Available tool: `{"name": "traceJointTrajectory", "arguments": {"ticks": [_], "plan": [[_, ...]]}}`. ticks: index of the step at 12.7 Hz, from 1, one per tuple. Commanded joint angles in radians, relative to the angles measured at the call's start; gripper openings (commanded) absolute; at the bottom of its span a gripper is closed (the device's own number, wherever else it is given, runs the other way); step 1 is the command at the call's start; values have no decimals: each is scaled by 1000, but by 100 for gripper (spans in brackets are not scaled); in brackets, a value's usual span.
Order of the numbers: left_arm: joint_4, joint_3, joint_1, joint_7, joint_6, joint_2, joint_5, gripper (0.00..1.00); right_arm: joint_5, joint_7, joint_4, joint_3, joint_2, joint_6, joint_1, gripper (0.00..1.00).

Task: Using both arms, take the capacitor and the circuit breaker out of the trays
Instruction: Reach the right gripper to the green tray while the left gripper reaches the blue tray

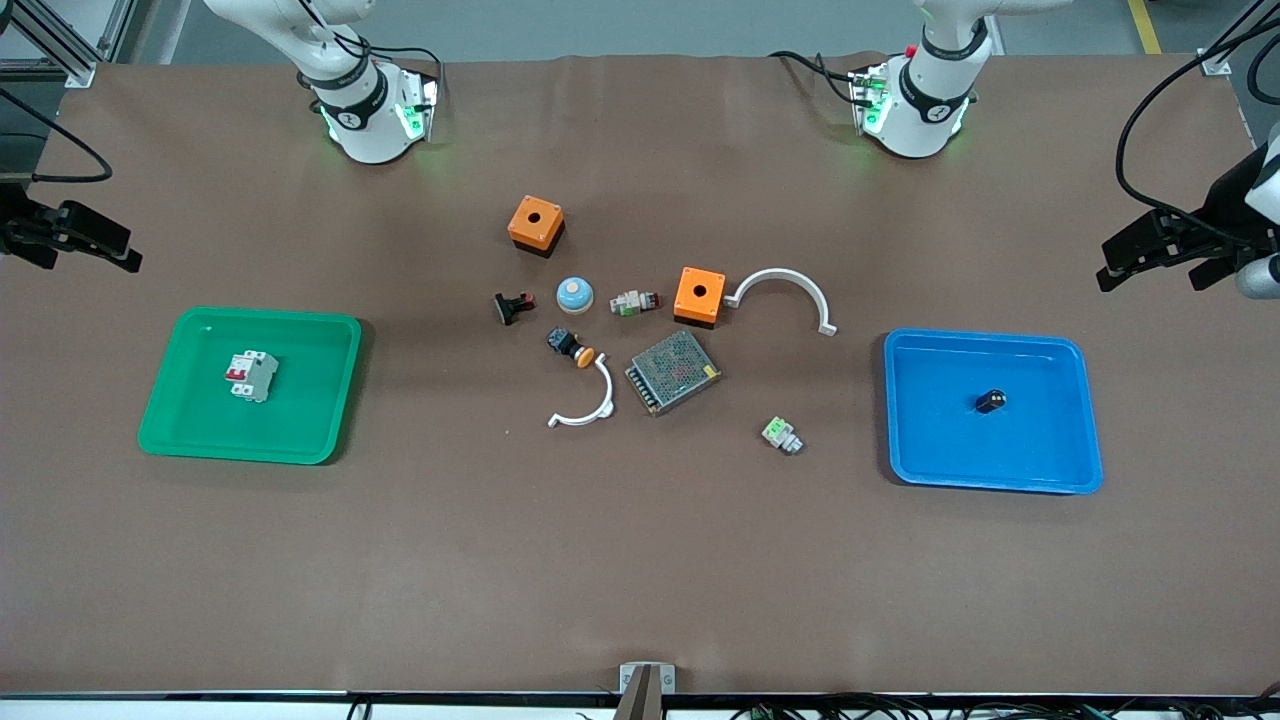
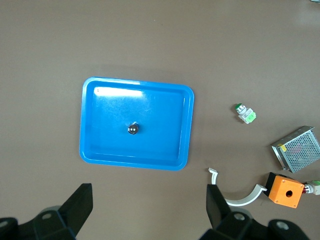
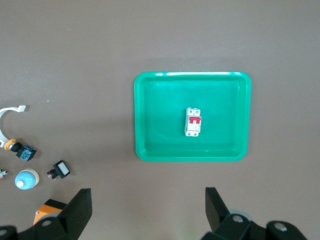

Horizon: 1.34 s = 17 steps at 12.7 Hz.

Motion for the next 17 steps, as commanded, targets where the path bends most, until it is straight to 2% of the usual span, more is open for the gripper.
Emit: {"name": "traceJointTrajectory", "arguments": {"ticks": [1, 7, 9, 12, 14, 16, 17], "plan": [[16, 7, -3, 12, -20, 2, -4, 100, 10, -9, -32, 1, -31, 12, -1, 100], [13, 9, 0, 0, -22, 5, -6, 100, 13, -11, -8, -1, -28, -5, -2, 100], [-10, 10, 23, 6, -23, 11, -4, 100, 1, 1, 11, -1, 26, -8, -5, 100], [-108, 10, 77, 20, -11, 28, -3, 100, -15, -9, 57, -2, 150, 9, -28, 100], [-204, 10, 85, 22, 81, 38, 2, 100, -21, -14, 78, -4, 248, 67, -65, 100], [-306, 10, 85, 20, 208, 60, 54, 100, -25, -41, 34, -2, 284, 159, -103, 100], [-327, 9, 83, 20, 253, 95, 63, 100, -24, -69, -28, -2, 290, 240, -126, 100]]}}
